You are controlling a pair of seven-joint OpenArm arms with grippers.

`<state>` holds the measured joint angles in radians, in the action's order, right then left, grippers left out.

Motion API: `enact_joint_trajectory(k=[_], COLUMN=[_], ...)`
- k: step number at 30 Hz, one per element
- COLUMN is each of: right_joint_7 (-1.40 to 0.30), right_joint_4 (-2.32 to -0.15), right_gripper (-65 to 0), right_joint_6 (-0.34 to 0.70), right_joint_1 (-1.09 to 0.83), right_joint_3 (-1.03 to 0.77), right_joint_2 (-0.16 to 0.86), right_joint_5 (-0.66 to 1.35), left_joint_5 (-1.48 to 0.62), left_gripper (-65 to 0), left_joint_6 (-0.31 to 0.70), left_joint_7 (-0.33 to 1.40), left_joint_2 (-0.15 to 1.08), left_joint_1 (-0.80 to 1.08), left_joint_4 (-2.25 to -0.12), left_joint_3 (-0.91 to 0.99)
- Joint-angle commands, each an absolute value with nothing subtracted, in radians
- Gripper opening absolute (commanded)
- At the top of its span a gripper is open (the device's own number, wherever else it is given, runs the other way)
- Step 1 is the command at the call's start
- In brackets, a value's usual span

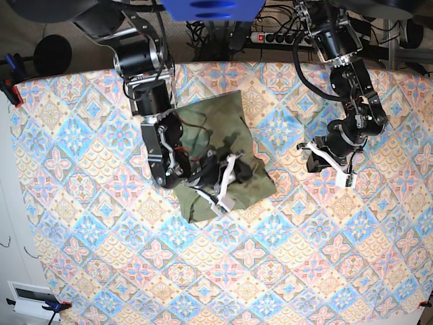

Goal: Layout the t-shirt on the table in an organized manner, then fold the t-shirt properly
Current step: 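Grasp the folded shirt with both grippers and flip it over, then drag the folded shirt with the right gripper toward the table edge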

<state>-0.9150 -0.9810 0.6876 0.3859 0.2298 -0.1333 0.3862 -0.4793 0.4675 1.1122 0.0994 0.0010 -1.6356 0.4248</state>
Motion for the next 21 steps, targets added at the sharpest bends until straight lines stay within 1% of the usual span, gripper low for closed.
enact_joint_trajectory(k=[1, 5, 11, 21], right_joint_7=[-0.891, -0.852, -0.857, -0.849], right_joint_4=[-0.977, -0.908, -0.888, -0.889], right_gripper=[-61.2, -61.2, -61.2, -61.2], right_joint_6=[0.698, 0.698, 0.698, 0.698], right_joint_1=[0.398, 0.395, 0.366, 0.306], right_joint_3=[0.234, 0.228, 0.226, 0.225], right_joint_2=[-0.157, -0.157, -0.157, 0.004], right_joint_5=[0.380, 0.274, 0.239, 0.243], left_joint_5=[-0.510, -0.538, -0.544, -0.544], left_gripper=[-65.0, -65.0, -65.0, -65.0], left_joint_6=[0.472, 0.472, 0.472, 0.472], left_joint_7=[1.092, 1.092, 1.092, 1.092], left_joint_2=[0.110, 0.111, 0.111, 0.111], left_joint_1=[-0.013, -0.008, -0.008, -0.008], left_joint_4=[-1.659, -1.661, -1.661, -1.667], left_joint_3=[0.426, 0.426, 0.426, 0.427])
